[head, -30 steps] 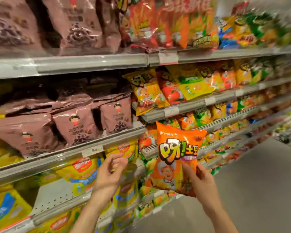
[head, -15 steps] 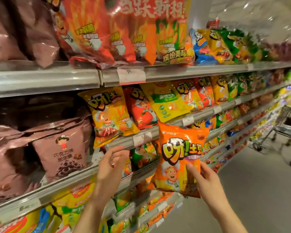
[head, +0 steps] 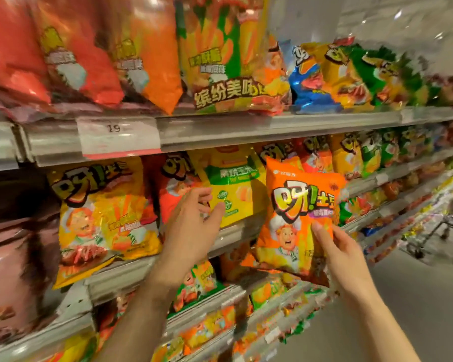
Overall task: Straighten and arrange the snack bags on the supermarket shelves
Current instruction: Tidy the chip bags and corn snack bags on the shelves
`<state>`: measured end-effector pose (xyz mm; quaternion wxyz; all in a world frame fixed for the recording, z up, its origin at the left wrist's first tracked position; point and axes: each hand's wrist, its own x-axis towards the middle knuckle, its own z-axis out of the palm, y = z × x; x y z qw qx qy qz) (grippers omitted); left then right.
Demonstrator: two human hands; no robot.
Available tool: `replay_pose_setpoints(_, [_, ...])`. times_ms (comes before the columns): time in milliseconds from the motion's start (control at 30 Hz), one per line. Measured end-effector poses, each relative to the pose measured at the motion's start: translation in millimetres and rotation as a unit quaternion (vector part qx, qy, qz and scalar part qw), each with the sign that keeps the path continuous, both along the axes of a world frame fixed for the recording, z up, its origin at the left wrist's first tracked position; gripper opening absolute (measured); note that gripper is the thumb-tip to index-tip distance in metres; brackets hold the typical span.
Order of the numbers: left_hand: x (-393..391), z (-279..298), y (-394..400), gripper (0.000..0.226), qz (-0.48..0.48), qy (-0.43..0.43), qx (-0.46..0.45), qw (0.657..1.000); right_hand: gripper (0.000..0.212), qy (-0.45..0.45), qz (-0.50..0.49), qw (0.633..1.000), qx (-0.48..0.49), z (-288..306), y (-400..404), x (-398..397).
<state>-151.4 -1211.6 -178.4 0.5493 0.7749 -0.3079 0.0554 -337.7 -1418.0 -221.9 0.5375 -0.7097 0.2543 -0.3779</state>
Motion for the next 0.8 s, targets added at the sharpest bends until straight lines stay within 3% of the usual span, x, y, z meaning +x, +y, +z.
replay_pose_setpoints(100, [9,8,-38,0.054,0.077,-0.059,0.116,0.989,0.026,-0.007,0.012,1.000,-0.024,10,-43,13])
replay_pose_setpoints(267, [19,14,-86,0.071,0.185,-0.042,0.207,0.960,0.038,0.015,0.040,0.998,-0.040,20,-118,36])
replay_pose_setpoints(433, [19,14,-108,0.064,0.257,-0.024,0.242,0.935,0.094,0.073,0.068,0.993,-0.058,26,-167,65])
replay_pose_setpoints(500, [15,15,-117,0.059,0.267,-0.019,0.237,0.934,0.100,0.070,0.080,0.992,-0.061,31,-177,74])
replay_pose_setpoints(567, [13,16,-124,0.059,0.274,-0.004,0.219,0.936,0.098,0.061,0.091,0.992,-0.067,33,-181,80])
replay_pose_setpoints(800, [18,24,-134,0.078,0.250,0.089,0.096,0.959,0.061,0.044,0.108,0.988,-0.099,37,-179,84])
